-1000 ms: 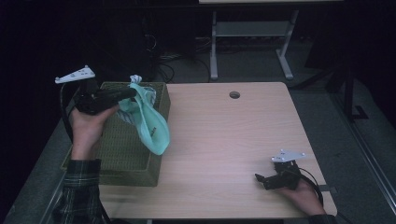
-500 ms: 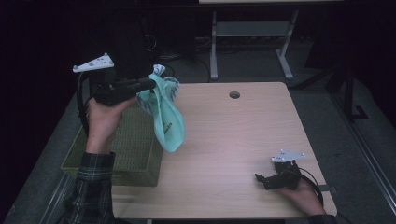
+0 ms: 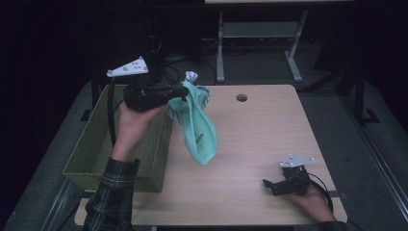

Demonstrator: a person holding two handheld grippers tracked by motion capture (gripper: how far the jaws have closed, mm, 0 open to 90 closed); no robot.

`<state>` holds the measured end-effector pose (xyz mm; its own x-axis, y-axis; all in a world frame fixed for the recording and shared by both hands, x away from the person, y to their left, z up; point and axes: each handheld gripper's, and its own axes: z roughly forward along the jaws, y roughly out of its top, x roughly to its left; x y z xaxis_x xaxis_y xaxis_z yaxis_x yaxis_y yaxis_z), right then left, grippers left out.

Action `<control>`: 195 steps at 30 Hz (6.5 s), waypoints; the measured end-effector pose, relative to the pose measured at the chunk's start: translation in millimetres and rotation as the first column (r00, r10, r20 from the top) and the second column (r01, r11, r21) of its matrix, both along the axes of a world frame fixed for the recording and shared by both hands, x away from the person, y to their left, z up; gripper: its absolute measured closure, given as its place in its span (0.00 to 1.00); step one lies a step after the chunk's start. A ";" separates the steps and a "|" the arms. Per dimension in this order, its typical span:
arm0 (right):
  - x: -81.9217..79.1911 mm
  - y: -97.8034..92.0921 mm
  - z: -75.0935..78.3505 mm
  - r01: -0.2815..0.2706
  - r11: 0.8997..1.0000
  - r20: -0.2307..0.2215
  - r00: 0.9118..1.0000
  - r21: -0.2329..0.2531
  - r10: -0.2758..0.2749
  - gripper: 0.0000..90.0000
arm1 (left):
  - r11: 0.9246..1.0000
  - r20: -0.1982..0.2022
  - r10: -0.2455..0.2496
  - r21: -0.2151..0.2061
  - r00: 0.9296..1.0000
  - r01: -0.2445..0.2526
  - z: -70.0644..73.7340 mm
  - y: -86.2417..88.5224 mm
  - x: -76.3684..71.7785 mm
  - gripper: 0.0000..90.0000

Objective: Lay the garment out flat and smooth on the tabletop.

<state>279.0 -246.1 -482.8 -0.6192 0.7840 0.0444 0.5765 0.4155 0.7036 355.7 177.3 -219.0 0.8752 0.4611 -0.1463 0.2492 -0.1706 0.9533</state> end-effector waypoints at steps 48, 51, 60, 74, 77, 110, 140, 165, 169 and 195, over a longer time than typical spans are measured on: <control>-0.3 0.2 0.0 -0.001 1.000 -0.001 1.000 0.001 0.001 0.02 | 0.957 -0.140 -0.236 0.137 0.962 0.254 -119.1 -98.4 20.0 0.95; -0.2 0.1 0.0 -0.002 1.000 -0.002 1.000 -0.001 0.002 0.02 | 0.952 -0.153 -0.239 0.157 0.959 0.262 -129.4 -101.2 19.7 0.95; -0.2 0.0 0.1 -0.003 1.000 -0.002 1.000 -0.002 0.003 0.02 | 0.936 -0.205 -0.215 0.235 0.955 0.261 -165.1 -106.5 9.9 0.95; -0.5 -0.1 0.1 -0.008 1.000 -0.001 1.000 -0.005 0.008 0.02 | 0.876 -0.241 -0.182 0.400 0.953 0.269 -203.6 -115.5 -2.2 0.94; -0.5 -0.1 0.1 -0.008 1.000 -0.001 1.000 -0.005 0.008 0.02 | 0.860 -0.254 -0.179 0.430 0.951 0.276 -212.9 -121.1 -2.3 0.94; -0.5 -0.1 0.1 -0.008 1.000 -0.001 1.000 -0.005 0.008 0.02 | 0.853 -0.240 -0.092 0.481 0.966 0.201 -220.5 -99.7 -24.0 0.70; 1.0 5.3 4.1 -0.006 0.999 -0.027 1.000 -0.032 0.005 0.07 | 0.827 -0.244 -0.077 0.527 0.967 0.198 -231.6 -117.1 -14.6 0.99; 7.5 62.6 7.7 -0.303 0.947 -0.031 0.951 0.106 0.308 0.98 | 0.878 -0.258 -0.055 0.448 0.965 0.170 -218.6 -106.8 -9.4 1.00; 6.3 61.9 8.6 -0.308 0.947 -0.033 0.949 0.091 0.312 1.00 | 0.879 -0.255 -0.047 0.449 0.966 0.161 -216.6 -103.5 -7.9 1.00; 13.3 29.0 11.9 -0.254 0.966 -0.044 0.966 0.042 0.255 1.00 | 0.830 -0.251 0.083 0.553 0.965 0.072 -232.7 -87.2 3.2 0.96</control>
<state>292.3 -217.0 -470.8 -0.7945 0.5982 0.1044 0.4889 0.5281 0.6943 358.9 90.0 -451.7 0.8400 0.5365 -0.0807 0.4704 -0.6462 0.6010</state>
